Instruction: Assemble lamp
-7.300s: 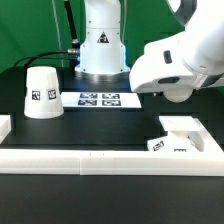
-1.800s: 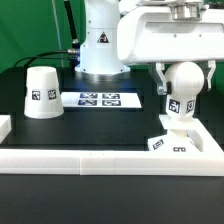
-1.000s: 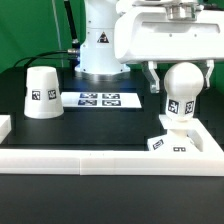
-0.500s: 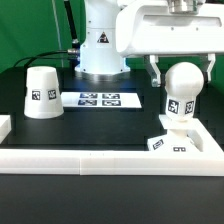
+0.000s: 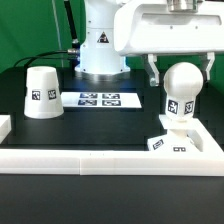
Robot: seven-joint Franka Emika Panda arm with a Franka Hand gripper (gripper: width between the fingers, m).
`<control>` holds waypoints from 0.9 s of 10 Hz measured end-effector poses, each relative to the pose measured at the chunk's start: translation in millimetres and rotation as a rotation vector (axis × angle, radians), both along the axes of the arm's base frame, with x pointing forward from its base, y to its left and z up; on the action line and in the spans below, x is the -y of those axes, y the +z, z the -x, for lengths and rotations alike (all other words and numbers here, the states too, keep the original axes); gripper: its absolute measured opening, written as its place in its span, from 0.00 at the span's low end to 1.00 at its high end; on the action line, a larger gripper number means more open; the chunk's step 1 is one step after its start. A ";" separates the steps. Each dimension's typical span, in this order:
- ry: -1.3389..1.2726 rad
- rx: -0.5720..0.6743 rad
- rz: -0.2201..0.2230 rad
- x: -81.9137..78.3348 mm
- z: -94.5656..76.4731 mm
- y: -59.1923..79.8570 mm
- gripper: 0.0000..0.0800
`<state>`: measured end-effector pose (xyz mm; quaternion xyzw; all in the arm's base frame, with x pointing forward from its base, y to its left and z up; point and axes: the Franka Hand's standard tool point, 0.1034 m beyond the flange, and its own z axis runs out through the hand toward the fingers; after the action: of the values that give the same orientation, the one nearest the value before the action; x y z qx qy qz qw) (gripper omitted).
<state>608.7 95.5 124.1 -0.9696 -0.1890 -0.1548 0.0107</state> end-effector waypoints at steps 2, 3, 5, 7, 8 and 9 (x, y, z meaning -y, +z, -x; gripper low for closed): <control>-0.001 -0.149 0.009 -5.3 2.8 -0.4 0.87; 0.000 -0.200 0.013 -6.2 3.6 -2.0 0.87; 0.002 -0.351 0.026 -9.2 10.3 -4.8 0.87; 0.016 -0.467 0.046 -9.2 16.5 -8.9 0.87; 0.020 -0.462 0.046 -8.6 12.2 -9.6 0.87; 0.020 -0.462 0.045 -7.1 12.0 -9.5 0.87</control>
Offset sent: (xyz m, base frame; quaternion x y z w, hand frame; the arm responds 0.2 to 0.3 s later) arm 0.0020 -0.0051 -0.0039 0.0049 -0.1904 -0.0056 0.9817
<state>596.7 102.6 114.6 -0.9774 -0.1944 0.0756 0.0334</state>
